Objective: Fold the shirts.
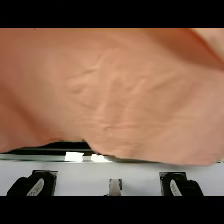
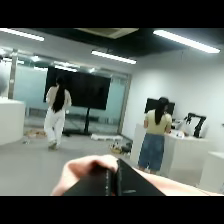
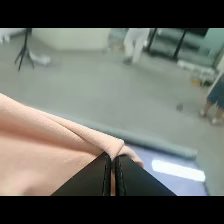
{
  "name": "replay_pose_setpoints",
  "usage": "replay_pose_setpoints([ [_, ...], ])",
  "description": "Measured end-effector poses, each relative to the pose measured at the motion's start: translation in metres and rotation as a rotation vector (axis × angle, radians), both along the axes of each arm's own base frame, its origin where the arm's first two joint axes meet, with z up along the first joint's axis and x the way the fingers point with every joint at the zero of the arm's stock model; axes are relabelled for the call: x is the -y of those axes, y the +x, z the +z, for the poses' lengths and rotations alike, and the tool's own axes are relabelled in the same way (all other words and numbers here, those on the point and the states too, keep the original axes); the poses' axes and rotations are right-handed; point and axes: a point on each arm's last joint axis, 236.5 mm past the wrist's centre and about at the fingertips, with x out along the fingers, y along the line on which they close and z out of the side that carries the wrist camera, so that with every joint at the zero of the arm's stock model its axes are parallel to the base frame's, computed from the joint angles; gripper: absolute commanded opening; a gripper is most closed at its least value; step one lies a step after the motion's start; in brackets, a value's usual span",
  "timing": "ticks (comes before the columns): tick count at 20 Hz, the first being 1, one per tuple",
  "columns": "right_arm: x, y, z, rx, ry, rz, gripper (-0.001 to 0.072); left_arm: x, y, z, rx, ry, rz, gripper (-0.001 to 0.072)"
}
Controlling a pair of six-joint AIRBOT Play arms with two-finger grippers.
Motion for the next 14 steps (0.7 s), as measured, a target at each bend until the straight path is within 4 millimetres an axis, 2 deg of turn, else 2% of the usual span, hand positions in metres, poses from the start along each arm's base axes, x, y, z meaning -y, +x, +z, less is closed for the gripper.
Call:
replay_pose_setpoints([
  [1, 0.003, 0.016, -0.032, -0.124, 0.000, -0.004, 0.0024, -0.001, 0.022, -0.018, -0.069, 0.020, 0.009, 0.0036],
  [2, 0.006, 0.034, -0.069, -0.261, 0.000, -0.006, 0.0024, -0.002, 0.050, -0.045, -0.168, 0.044, 0.016, 0.0036],
  [4, 0.009, 0.063, -0.149, -0.525, 0.008, -0.002, 0.0024, -0.003, 0.106, -0.111, -0.384, 0.081, 0.015, 0.0036],
  [5, 0.011, 0.078, -0.192, -0.649, 0.018, -0.002, 0.0025, -0.003, 0.131, -0.148, -0.489, 0.093, 0.011, 0.0036],
  [7, 0.013, 0.102, -0.271, -0.839, 0.056, -0.009, 0.0025, -0.005, 0.178, -0.238, -0.723, 0.109, 0.003, 0.0036],
  [8, 0.012, 0.114, -0.309, -0.914, 0.088, -0.012, 0.0024, -0.007, 0.195, -0.281, -0.824, 0.112, 0.001, 0.0036],
  [9, 0.010, 0.123, -0.338, -0.973, 0.123, -0.013, 0.0025, -0.009, 0.209, -0.326, -0.928, 0.114, -0.001, 0.0036],
  [11, -0.005, 0.143, -0.386, -1.043, 0.231, 0.005, 0.0025, -0.010, 0.226, -0.401, -1.091, 0.109, -0.006, 0.0036],
  [12, -0.015, 0.152, -0.404, -1.060, 0.296, 0.020, 0.0025, -0.010, 0.230, -0.430, -1.156, 0.102, -0.012, 0.0036],
  [14, -0.033, 0.169, -0.426, -1.063, 0.401, 0.039, 0.0025, -0.007, 0.235, -0.474, -1.257, 0.083, -0.027, 0.0037],
])
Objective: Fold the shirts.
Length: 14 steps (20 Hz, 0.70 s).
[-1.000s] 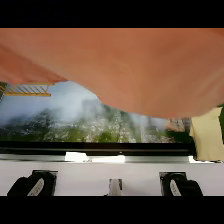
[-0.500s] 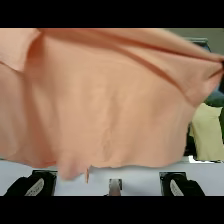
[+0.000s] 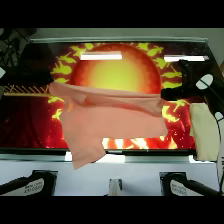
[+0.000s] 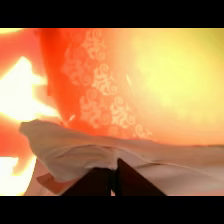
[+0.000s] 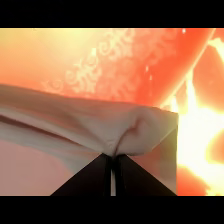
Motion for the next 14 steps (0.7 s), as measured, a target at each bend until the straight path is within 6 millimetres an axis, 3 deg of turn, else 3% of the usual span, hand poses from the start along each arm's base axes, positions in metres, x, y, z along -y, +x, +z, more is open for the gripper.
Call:
replay_pose_setpoints([
  [2, -0.013, 0.013, -0.014, 0.003, 0.055, -0.023, 0.0025, 0.004, 0.002, -0.031, -0.072, -0.024, 0.000, 0.0038],
  [3, -0.019, 0.017, -0.020, 0.004, 0.072, -0.028, 0.0043, 0.007, 0.002, -0.042, -0.102, -0.039, 0.000, 0.0073],
  [4, -0.024, 0.020, -0.025, 0.002, 0.085, -0.031, 0.0190, 0.009, 0.002, -0.051, -0.125, -0.053, 0.000, 0.0240],
  [5, -0.028, 0.023, -0.027, 0.006, 0.095, -0.033, 0.0430, 0.012, 0.001, -0.058, -0.151, -0.068, -0.003, 0.0489],
  [6, -0.031, 0.025, -0.028, 0.009, 0.101, -0.032, 0.0579, 0.015, -0.001, -0.063, -0.173, -0.081, -0.007, 0.0625],
  [9, -0.019, 0.023, -0.021, 0.015, 0.067, 0.011, 0.0591, 0.014, -0.025, -0.076, -0.284, -0.089, -0.067, 0.0628],
  [11, 0.009, 0.011, -0.019, -0.017, 0.028, 0.019, 0.0569, 0.001, -0.054, -0.085, -0.392, -0.093, -0.103, 0.0626],
  [14, 0.048, -0.032, -0.030, -0.154, 0.013, 0.065, 0.0548, -0.026, -0.103, -0.100, -0.531, -0.129, -0.081, 0.0611],
])
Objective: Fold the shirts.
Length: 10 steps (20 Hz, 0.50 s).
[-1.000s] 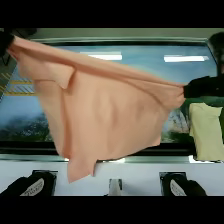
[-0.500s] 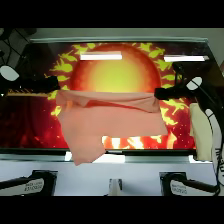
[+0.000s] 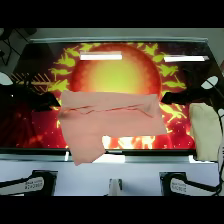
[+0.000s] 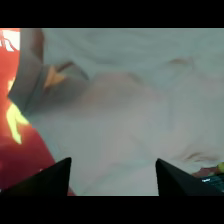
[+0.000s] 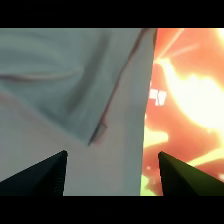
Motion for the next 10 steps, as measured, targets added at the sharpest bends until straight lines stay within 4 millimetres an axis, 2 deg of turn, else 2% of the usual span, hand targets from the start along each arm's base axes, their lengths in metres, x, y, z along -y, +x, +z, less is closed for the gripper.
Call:
replay_pose_setpoints([
  [2, 0.013, -0.037, -0.013, -0.114, 0.014, 0.054, 0.0627, -0.009, -0.043, -0.020, -0.105, -0.027, 0.026, 0.0611],
  [5, 0.017, -0.078, -0.031, -0.238, 0.044, 0.106, 0.0627, -0.001, -0.096, -0.056, -0.225, -0.082, 0.067, 0.0611],
  [7, 0.016, -0.094, -0.039, -0.285, 0.058, 0.124, 0.0627, 0.013, -0.115, -0.074, -0.260, -0.132, 0.100, 0.0611],
  [10, 0.017, -0.106, -0.044, -0.320, 0.065, 0.138, 0.0632, 0.029, -0.128, -0.096, -0.280, -0.165, 0.142, 0.0611],
])
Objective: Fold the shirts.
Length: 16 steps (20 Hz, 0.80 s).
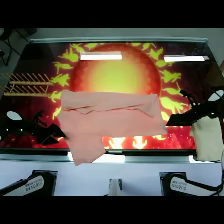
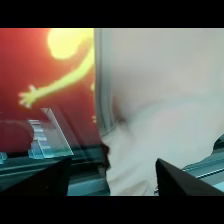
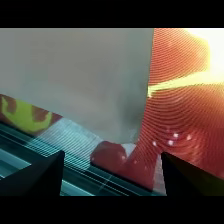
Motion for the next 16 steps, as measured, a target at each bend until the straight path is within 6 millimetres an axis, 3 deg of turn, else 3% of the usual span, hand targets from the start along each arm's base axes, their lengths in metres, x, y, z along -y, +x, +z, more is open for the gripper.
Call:
replay_pose_setpoints([
  [6, 0.005, -0.013, -0.010, -0.039, -0.022, 0.008, 0.0667, 0.025, -0.001, -0.018, -0.001, -0.017, 0.030, 0.0575],
  [8, 0.004, -0.018, -0.017, -0.051, -0.022, -0.001, 0.0670, 0.028, 0.009, -0.024, 0.031, 0.006, 0.058, 0.0168],
  [9, 0.003, -0.020, -0.021, -0.059, -0.021, -0.009, 0.0670, 0.027, 0.015, -0.028, 0.050, 0.026, 0.068, 0.0073],
  [11, 0.001, -0.024, -0.029, -0.064, -0.017, -0.020, 0.0669, 0.029, 0.020, -0.030, 0.065, 0.038, 0.080, 0.0036],
  [16, -0.010, -0.021, -0.044, -0.056, 0.023, -0.075, 0.0656, 0.033, 0.023, -0.028, 0.084, 0.041, 0.078, 0.0036],
])
